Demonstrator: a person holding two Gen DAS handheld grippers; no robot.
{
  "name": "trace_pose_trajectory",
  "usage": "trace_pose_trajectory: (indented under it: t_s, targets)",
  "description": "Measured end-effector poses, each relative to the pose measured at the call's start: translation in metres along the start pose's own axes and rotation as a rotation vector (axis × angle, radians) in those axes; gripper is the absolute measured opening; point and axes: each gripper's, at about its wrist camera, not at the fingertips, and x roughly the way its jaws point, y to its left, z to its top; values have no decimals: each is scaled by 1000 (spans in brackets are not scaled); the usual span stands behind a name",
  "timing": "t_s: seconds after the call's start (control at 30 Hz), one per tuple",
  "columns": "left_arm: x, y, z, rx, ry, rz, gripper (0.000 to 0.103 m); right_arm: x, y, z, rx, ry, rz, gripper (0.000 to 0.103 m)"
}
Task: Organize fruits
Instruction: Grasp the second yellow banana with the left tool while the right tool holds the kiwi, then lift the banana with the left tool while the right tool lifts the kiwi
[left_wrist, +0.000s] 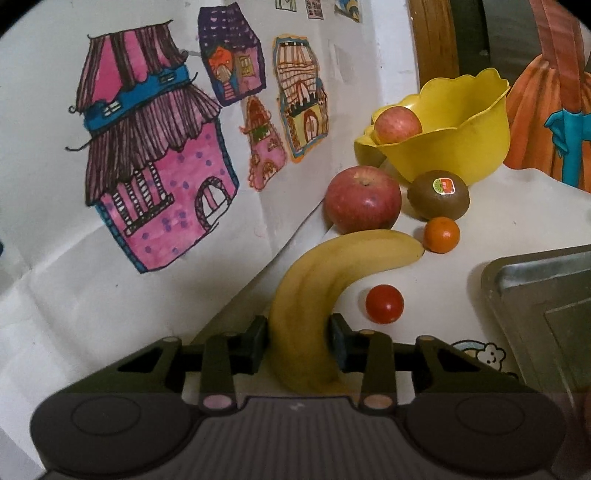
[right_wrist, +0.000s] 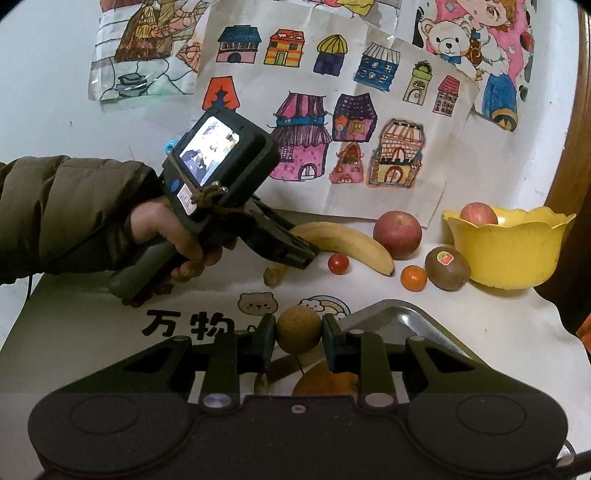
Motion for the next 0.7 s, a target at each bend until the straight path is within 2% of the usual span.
trace_pose_trajectory:
  t_s: [0.23,0.7]
  targets:
    - [-23,6,-14,-32,24,-10,39,-9,13,-3,7,7,-1,29]
    - [-115,35,-80,-108,69,-19,39,-22,63,-16,9,18,36,29]
